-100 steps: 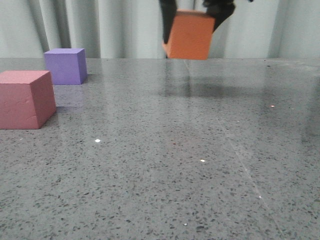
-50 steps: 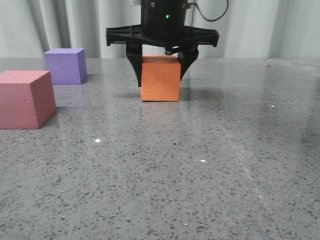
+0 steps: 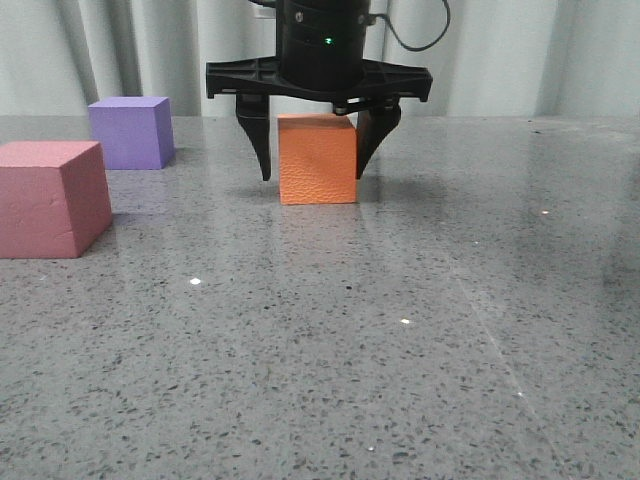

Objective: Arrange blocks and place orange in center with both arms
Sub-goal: 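Set the orange cube down, open the right gripper and rise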

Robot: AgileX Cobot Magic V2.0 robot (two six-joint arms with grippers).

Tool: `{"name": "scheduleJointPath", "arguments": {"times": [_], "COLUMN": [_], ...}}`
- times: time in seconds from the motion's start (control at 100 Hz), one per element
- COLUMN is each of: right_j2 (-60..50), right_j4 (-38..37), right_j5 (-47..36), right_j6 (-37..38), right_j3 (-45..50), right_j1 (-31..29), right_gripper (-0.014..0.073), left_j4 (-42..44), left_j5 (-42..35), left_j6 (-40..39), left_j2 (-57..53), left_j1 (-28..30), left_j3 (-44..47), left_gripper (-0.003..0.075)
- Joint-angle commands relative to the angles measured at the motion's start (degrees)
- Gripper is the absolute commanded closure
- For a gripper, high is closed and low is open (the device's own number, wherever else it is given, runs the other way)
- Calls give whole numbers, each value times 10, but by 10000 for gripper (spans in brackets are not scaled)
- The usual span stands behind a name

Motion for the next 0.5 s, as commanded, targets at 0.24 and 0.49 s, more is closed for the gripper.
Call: {"name": "scheduleJointPath", "arguments": {"times": [0.24, 0.49], "right_j2": [-45, -54], "right_j4": [-25, -45], "right_j5": [28, 107], "right_j6": [-1, -50], "right_j3": [-55, -169], "right_j1": [-2, -2], "right_gripper": [11, 11], "left_j4": [-5, -5], "left_j5": [-49, -49], "left_j6": [-1, -1], "left_j2": [-18, -18], "left_j1": [1, 1], "left_j3": [31, 31], "left_gripper": [739, 739]}}
